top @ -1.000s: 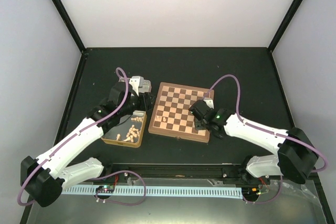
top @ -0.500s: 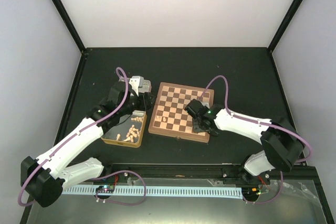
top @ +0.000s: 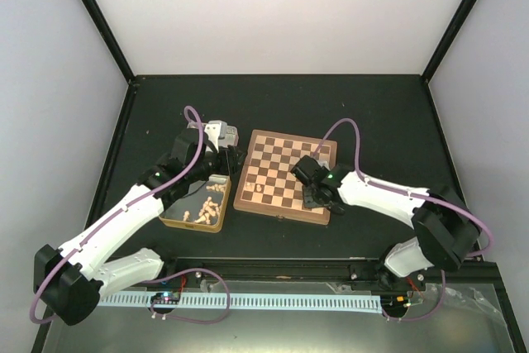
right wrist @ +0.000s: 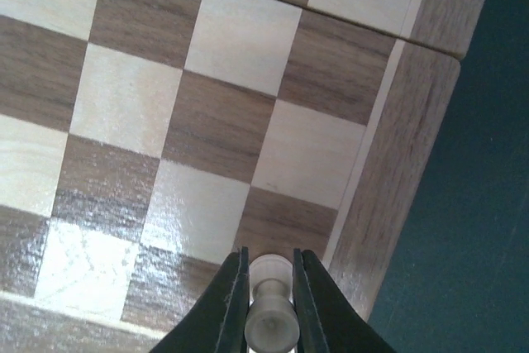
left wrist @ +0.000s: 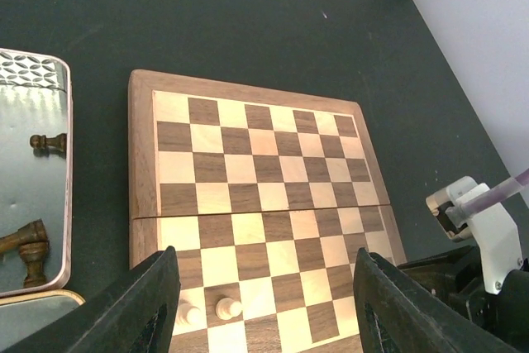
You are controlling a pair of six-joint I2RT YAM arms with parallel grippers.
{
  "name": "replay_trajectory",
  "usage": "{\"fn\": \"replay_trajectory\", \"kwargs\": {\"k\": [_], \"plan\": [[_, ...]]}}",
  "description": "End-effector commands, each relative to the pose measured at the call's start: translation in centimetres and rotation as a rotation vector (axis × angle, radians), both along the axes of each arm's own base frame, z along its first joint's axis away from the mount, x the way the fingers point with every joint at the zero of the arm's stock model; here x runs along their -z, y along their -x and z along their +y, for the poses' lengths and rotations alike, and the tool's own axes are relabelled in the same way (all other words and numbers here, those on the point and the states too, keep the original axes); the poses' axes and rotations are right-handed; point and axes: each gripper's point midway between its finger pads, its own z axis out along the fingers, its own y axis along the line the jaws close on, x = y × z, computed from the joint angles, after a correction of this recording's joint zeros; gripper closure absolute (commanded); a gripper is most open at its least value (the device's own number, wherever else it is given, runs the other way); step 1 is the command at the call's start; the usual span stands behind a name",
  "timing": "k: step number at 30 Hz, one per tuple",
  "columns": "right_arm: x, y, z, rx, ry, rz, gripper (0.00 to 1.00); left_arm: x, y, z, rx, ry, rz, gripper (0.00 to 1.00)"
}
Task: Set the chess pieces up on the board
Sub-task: Pick up the chess piece from the chessboard, then place the chess piece on the chessboard.
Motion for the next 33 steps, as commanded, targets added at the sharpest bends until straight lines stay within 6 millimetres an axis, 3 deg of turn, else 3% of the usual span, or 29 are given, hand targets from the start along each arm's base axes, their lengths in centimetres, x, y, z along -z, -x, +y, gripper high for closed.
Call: {"fn": "replay_trajectory", "kwargs": {"k": [1, 9, 22, 28, 33], "plan": [[-0.5, 1.3, -0.7, 0.001, -0.033, 0.021, 0.88, 0.1, 0.0, 0.0, 0.02, -0.005, 0.002, 0.4], [0.4, 2.8, -0.1, -0.023, -0.097, 0.076, 0.89, 0.4, 0.1, -0.2, 0.028, -0.004, 0.015, 0.41], [0.5, 1.8, -0.2, -0.016, -0.068, 0.042, 0.86, 1.0, 0.1, -0.3, 0.031, -0.01, 0.041, 0.41], [0.4, 2.1, -0.4, -0.018, -0.063, 0.049, 0.76, 1.3, 0.2, -0.1, 0.024, -0.017, 0.053, 0.41], [-1.1, 1.8, -0.1, -0.022, -0.09, 0.024, 0.71, 1.6, 0.1, 0.6, -0.009, -0.03, 0.065, 0.4]]}}
